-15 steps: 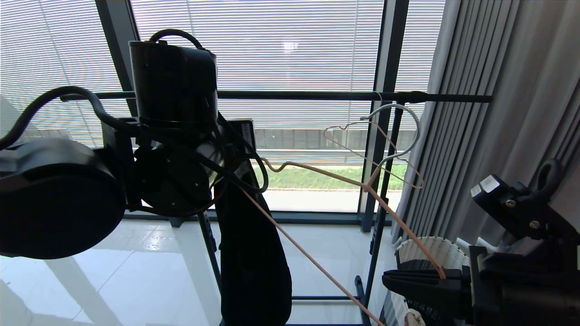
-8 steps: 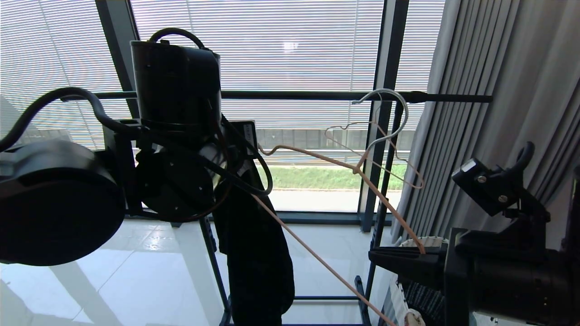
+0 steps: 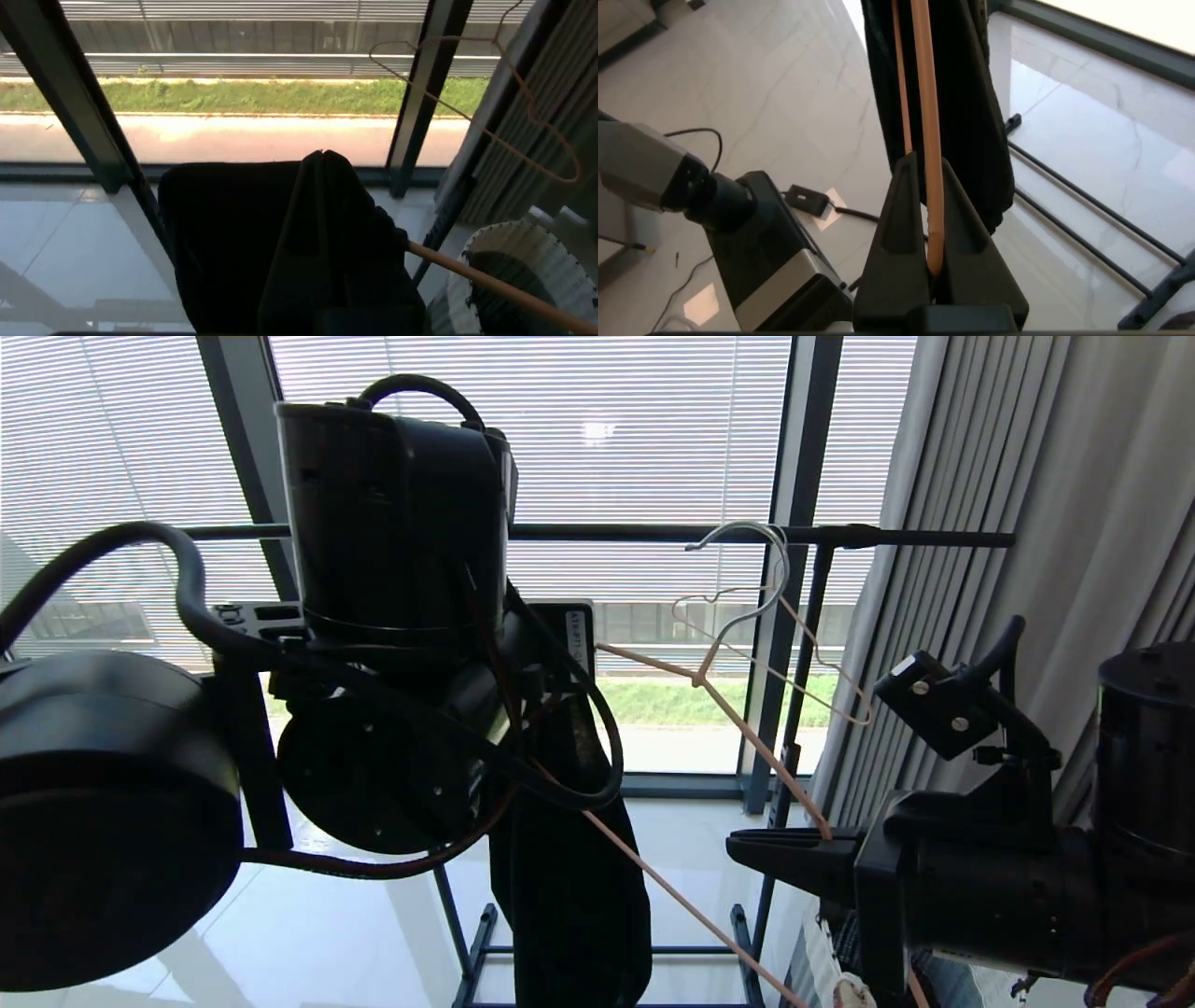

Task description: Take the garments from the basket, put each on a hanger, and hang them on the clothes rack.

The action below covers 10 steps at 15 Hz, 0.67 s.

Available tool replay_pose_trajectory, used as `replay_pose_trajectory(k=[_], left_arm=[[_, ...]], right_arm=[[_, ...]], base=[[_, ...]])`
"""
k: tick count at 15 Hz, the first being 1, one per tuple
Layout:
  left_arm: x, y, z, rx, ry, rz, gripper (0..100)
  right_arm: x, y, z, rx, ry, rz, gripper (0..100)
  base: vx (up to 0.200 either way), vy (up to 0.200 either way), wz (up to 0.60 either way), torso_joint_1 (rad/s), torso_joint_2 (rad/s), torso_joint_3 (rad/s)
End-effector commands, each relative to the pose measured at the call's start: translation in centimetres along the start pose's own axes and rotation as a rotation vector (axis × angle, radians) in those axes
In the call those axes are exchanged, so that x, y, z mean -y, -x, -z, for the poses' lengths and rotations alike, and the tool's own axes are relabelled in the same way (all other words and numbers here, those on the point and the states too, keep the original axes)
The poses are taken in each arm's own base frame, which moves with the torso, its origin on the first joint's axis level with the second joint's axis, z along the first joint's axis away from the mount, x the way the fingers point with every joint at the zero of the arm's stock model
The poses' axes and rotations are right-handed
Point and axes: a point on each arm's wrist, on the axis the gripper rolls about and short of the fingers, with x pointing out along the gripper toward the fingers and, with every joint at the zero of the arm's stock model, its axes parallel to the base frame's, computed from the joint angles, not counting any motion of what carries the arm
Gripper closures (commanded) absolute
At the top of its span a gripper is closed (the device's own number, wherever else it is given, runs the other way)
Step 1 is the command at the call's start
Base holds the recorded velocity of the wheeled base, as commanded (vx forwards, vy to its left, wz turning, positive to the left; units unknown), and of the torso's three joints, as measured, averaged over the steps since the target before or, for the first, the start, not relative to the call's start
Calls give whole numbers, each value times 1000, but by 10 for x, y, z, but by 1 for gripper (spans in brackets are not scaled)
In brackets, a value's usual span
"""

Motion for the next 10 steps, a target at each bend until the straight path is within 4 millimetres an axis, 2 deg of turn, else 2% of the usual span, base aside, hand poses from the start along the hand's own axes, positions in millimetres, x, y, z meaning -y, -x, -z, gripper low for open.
replay_pose_trajectory(k=[1, 5, 10], left_arm=[[8, 17, -4, 15, 7, 77, 100], [22, 33, -4, 12, -4, 236, 100], [18, 40, -9, 25, 9, 251, 100]], right_arm=[[2, -5, 2, -15, -3, 6, 100], [-1, -14, -7, 1, 0, 0, 100], [2, -16, -11, 13, -3, 21, 100]], base=[[0, 0, 0, 0, 0, 0], [0, 0, 0, 0, 0, 0], [0, 0, 0, 0, 0, 0]])
